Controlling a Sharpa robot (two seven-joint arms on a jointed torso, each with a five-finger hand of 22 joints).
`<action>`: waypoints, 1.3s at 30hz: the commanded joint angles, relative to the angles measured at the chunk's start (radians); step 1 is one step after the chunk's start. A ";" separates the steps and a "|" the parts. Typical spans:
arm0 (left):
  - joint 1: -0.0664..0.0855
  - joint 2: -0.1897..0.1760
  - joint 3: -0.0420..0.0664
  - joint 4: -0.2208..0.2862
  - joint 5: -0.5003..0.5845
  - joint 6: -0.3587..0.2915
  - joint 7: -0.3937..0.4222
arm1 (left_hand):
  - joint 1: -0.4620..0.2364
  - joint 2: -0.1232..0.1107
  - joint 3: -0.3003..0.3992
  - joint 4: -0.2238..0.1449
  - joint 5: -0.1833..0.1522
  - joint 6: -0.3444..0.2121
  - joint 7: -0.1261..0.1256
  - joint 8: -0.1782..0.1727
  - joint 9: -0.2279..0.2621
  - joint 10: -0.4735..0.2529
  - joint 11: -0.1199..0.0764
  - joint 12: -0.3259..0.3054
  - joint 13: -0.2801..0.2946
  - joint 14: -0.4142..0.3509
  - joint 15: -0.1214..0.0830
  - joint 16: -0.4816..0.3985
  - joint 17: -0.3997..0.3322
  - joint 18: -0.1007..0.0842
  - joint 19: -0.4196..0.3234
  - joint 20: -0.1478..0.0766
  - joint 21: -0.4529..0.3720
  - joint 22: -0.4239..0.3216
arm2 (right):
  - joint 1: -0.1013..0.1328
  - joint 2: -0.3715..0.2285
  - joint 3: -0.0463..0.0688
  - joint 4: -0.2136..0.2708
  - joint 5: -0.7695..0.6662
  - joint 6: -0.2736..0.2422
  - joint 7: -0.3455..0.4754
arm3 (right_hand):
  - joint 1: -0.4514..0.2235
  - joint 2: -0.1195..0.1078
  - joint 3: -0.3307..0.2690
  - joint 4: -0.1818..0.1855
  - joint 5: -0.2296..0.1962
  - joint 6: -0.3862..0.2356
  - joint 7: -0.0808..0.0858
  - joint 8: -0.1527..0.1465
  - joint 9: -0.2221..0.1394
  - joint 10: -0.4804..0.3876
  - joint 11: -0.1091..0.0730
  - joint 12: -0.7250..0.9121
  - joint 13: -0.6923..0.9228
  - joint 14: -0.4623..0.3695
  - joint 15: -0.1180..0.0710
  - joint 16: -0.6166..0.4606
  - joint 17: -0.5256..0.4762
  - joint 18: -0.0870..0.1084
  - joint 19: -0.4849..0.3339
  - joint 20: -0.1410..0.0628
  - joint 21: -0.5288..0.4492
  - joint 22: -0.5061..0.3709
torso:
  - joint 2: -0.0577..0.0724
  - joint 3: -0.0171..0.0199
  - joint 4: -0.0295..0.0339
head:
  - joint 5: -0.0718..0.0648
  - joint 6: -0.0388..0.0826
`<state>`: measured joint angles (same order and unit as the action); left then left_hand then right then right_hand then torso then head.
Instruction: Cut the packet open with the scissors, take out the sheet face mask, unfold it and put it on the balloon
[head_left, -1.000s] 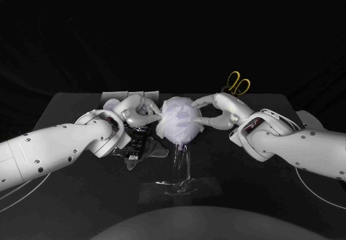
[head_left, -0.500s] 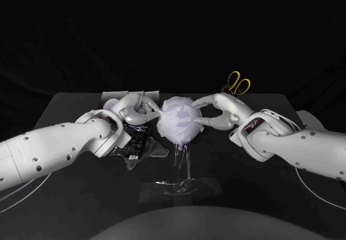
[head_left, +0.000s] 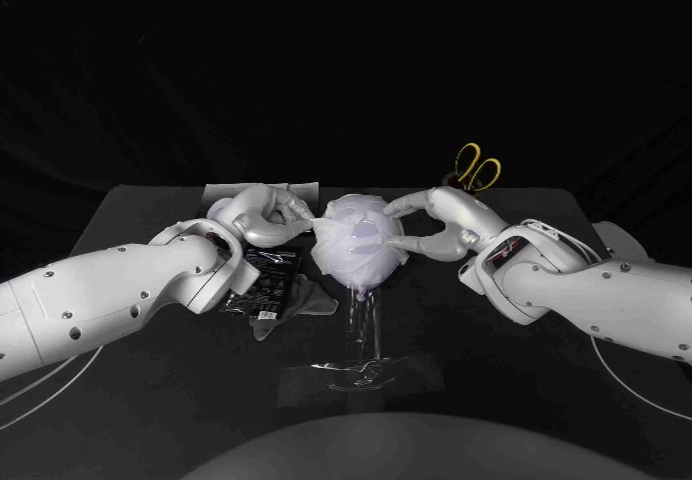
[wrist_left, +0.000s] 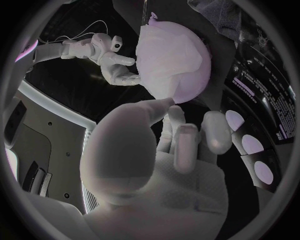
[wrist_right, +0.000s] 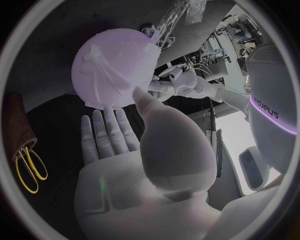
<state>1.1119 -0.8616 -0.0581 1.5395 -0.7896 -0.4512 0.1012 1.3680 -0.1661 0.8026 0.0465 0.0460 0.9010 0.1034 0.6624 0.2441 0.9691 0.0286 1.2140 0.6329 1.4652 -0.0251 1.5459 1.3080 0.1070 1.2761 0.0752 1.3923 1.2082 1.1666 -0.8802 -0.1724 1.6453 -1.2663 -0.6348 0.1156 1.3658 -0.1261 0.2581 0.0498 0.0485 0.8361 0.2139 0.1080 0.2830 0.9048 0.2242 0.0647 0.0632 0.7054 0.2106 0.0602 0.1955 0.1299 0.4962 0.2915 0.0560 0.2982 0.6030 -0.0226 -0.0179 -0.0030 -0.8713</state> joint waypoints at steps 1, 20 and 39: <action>0.001 0.001 0.001 -0.002 0.017 -0.002 -0.024 | -0.021 -0.005 0.020 -0.008 0.004 0.004 -0.004 0.031 0.059 0.013 -0.006 0.007 0.007 0.031 -0.005 0.006 0.120 -0.021 0.009 -0.002 0.009 0.005 | -0.001 0.001 0.000 0.001 -0.005 0.009 0.003 | 0.009 0.001 -0.006 -0.002 0.001 0.009 0.052 0.005 -0.001 0.004 0.001 -0.002 0.000 -0.006 0.002 -0.003 -0.001 0.014 -0.003 0.000 -0.003 -0.001 | 0.000 -0.0001 -0.0002 | 0.000 0.001; 0.001 0.005 0.001 -0.016 -0.056 -0.001 -0.117 | -0.036 -0.008 0.041 -0.019 0.003 0.006 -0.004 0.033 0.062 0.008 -0.006 0.002 -0.003 0.031 -0.005 0.006 0.118 -0.021 0.010 -0.003 0.011 0.008 | -0.001 0.001 0.000 0.002 -0.005 0.010 0.001 | 0.009 0.001 -0.006 -0.002 0.001 0.009 0.052 0.005 -0.001 0.004 0.001 -0.002 0.000 -0.006 0.002 -0.003 -0.001 0.014 -0.003 0.000 -0.003 -0.001 | 0.000 0.0001 0.0002 | -0.001 0.002; 0.001 0.012 0.001 -0.042 -0.087 0.029 -0.191 | -0.049 -0.011 0.040 -0.016 0.003 0.001 -0.002 0.032 0.064 -0.015 -0.004 -0.014 -0.039 0.029 -0.004 0.005 0.115 -0.020 0.006 -0.003 0.009 0.003 | -0.001 0.003 0.000 0.000 -0.005 0.010 0.001 | 0.009 0.001 -0.006 -0.002 0.001 0.009 0.052 0.005 -0.001 0.004 0.001 -0.002 0.000 -0.006 0.002 -0.003 -0.001 0.014 -0.003 0.000 -0.003 -0.001 | 0.000 -0.0002 -0.0001 | -0.003 0.004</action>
<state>1.1121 -0.8514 -0.0582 1.4993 -0.8641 -0.4445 -0.0532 1.3308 -0.1794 0.8393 0.0290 0.0458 0.9036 0.0986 0.6774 0.2441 0.9612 0.0257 1.2023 0.5971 1.4650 -0.0249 1.5448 1.3080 0.0915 1.2794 0.0717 1.3971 1.2109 1.1659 -0.8788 -0.1726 1.6452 -1.2655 -0.6343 0.1143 1.3658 -0.1262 0.2582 0.0497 0.0485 0.8361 0.2139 0.1080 0.2829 0.9048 0.2242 0.0647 0.0632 0.7054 0.2106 0.0602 0.1956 0.1297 0.4962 0.2916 0.0560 0.2981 0.6031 -0.0228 -0.0178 -0.0061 -0.8682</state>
